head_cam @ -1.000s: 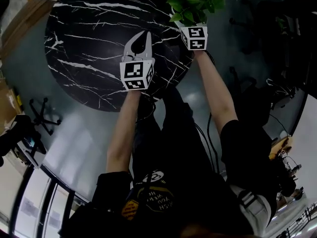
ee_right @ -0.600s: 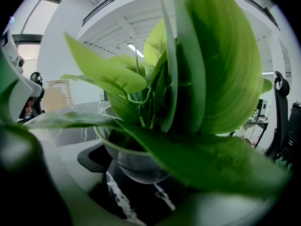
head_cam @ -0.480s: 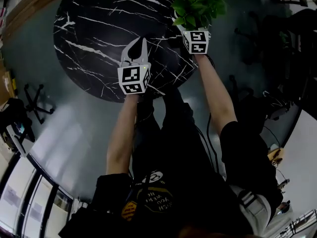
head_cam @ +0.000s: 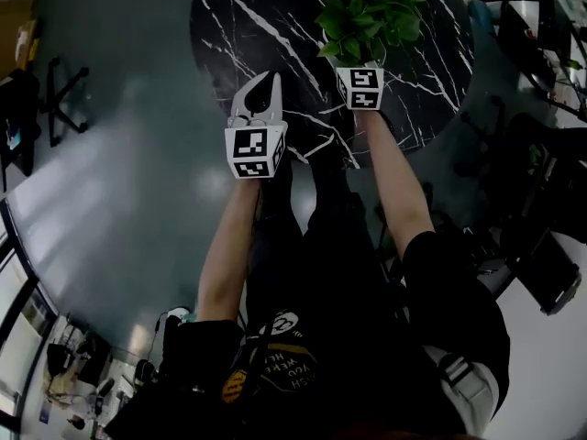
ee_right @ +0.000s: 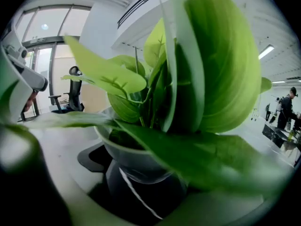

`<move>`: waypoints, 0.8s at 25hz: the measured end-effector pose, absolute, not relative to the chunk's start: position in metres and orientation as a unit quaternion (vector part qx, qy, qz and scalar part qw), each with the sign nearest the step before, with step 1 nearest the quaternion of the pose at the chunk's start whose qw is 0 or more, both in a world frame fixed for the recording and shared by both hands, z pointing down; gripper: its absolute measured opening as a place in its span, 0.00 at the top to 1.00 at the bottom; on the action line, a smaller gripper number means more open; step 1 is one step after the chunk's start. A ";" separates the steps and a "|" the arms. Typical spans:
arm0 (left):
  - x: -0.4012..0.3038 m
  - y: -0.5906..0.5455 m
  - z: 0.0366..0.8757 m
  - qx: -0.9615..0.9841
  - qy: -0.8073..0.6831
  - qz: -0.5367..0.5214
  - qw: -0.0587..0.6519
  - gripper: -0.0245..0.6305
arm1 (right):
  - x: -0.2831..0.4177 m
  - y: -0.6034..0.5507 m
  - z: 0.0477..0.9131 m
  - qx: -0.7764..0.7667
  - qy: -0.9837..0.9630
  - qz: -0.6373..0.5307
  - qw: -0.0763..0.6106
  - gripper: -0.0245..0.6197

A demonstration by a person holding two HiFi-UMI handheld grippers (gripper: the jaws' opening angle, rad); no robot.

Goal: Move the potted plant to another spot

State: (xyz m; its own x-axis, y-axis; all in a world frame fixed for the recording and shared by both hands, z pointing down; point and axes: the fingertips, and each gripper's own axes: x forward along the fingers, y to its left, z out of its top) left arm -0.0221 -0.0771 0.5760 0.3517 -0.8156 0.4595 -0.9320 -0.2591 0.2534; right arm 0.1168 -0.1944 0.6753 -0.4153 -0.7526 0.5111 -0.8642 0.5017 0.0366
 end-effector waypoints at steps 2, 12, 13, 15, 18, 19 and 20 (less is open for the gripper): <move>-0.061 -0.065 0.576 0.771 -0.577 0.112 0.246 0.96 | 0.062 -0.191 0.676 0.459 -0.849 0.108 0.239 0.22; -0.193 -0.007 0.576 0.705 -0.658 0.077 0.255 0.96 | -0.131 -0.150 0.683 0.346 -0.903 0.075 0.243 0.22; -0.198 -0.003 0.576 0.701 -0.662 0.074 0.257 0.96 | -0.139 -0.147 0.683 0.343 -0.905 0.073 0.241 0.22; -0.207 0.003 0.576 0.695 -0.666 0.069 0.260 0.96 | -0.145 -0.145 0.682 0.345 -0.905 0.073 0.239 0.22; -0.208 0.006 0.574 0.695 -0.666 0.062 0.264 0.96 | -0.142 -0.140 0.683 0.338 -0.905 0.079 0.245 0.22; -0.207 0.006 0.573 0.696 -0.664 0.061 0.264 0.96 | -0.141 -0.137 0.684 0.332 -0.906 0.082 0.250 0.22; -0.205 0.006 0.572 0.698 -0.663 0.060 0.265 0.96 | -0.139 -0.133 0.687 0.326 -0.906 0.086 0.256 0.22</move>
